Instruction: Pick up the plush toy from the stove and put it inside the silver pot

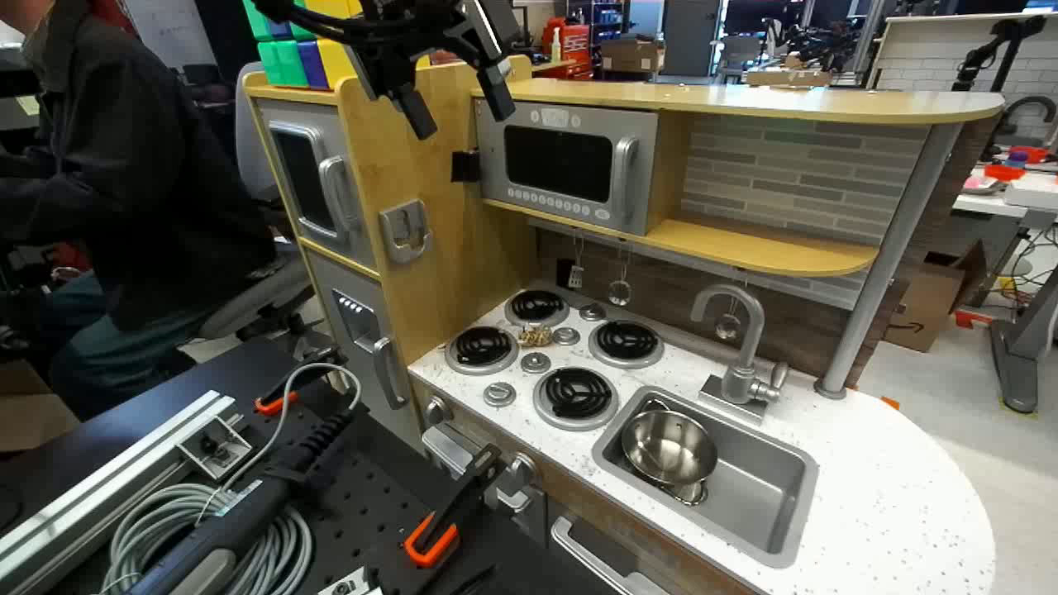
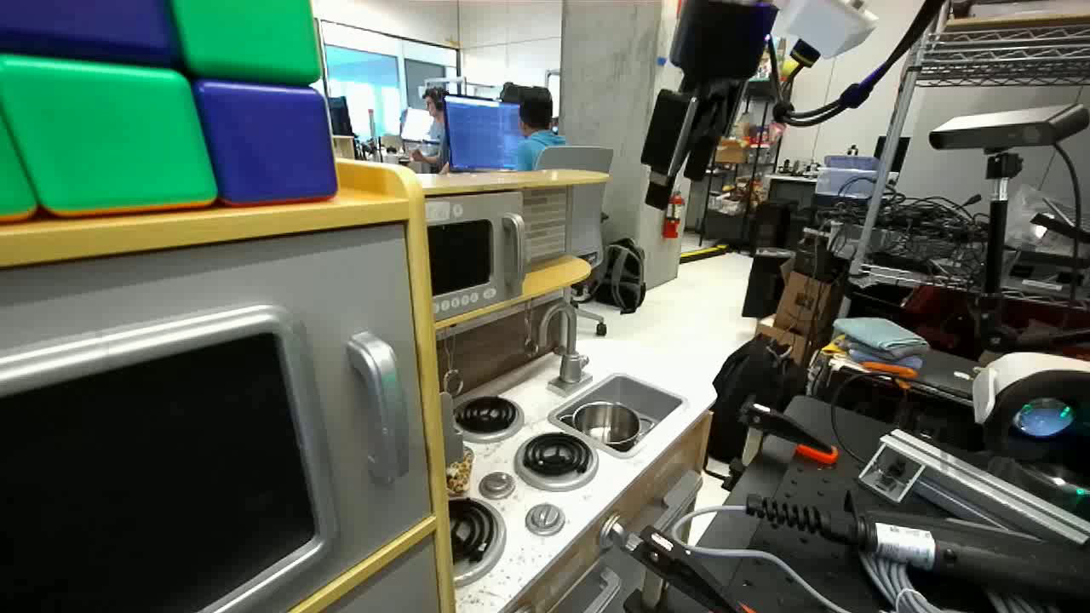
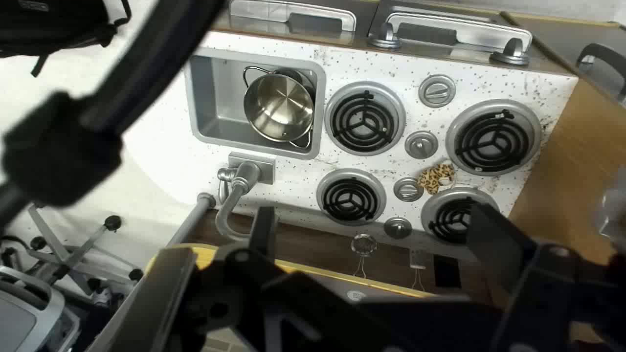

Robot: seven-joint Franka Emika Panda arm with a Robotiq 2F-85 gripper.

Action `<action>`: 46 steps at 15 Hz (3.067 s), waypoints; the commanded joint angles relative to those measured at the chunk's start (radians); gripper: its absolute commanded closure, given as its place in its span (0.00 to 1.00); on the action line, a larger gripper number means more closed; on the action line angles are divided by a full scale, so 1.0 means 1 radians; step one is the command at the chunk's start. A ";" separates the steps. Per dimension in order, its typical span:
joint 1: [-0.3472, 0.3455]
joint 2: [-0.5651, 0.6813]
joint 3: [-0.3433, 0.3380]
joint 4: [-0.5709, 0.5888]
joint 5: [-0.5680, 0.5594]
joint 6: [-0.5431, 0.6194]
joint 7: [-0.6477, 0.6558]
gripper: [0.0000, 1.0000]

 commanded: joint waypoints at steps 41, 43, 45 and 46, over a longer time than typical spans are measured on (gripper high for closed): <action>-0.177 0.751 0.106 0.283 0.110 0.458 -0.229 0.00; -0.073 0.738 0.008 0.286 0.149 0.413 -0.230 0.00; -0.077 0.743 0.015 0.287 0.172 0.411 -0.256 0.00; -0.064 0.743 0.000 0.287 0.168 0.411 -0.253 0.00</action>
